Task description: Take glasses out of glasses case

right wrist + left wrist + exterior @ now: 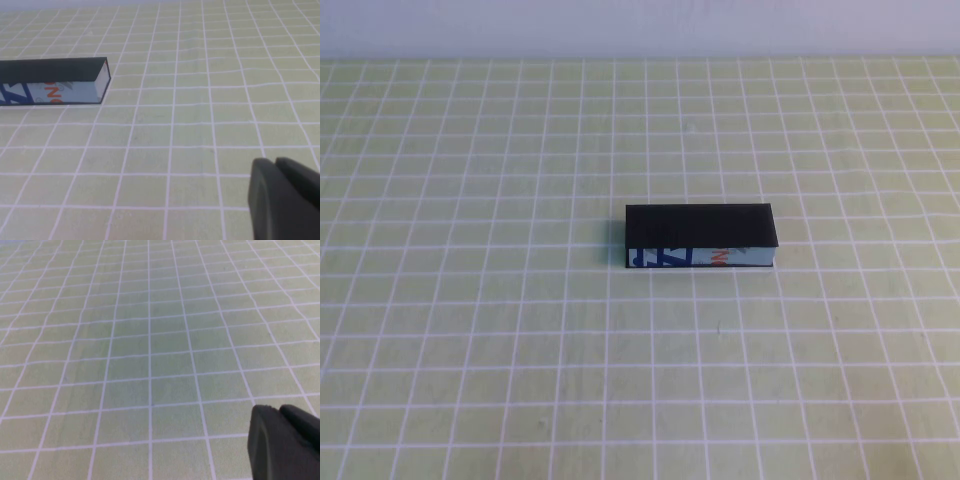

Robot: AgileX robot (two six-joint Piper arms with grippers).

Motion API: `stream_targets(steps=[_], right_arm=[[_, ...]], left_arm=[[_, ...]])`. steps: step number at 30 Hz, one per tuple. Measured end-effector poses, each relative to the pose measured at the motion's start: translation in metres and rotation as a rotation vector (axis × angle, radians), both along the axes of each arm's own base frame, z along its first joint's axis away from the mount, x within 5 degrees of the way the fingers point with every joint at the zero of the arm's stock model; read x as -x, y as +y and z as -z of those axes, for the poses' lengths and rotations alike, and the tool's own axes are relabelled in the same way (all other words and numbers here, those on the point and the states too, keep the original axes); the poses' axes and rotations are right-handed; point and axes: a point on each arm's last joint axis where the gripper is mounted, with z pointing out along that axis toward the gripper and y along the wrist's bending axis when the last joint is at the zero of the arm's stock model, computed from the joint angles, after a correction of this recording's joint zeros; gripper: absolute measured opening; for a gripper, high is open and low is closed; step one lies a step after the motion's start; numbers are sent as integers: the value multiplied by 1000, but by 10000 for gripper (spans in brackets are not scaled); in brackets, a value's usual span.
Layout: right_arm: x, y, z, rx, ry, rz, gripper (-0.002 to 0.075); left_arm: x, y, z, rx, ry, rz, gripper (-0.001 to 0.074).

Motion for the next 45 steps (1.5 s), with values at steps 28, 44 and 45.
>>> stream_targets(steps=[28,44,45], right_arm=[[0,0,0,0,0,0,-18],[-2,2,-16,-495,-104,48,-18],[-2,2,-17,-503,-109,52,-18]], left_arm=[[0,0,0,0,0,0,-4],[-3,-5,-17,315,-157,-2,-4],[-3,-5,-17,320,-164,-3,-4]])
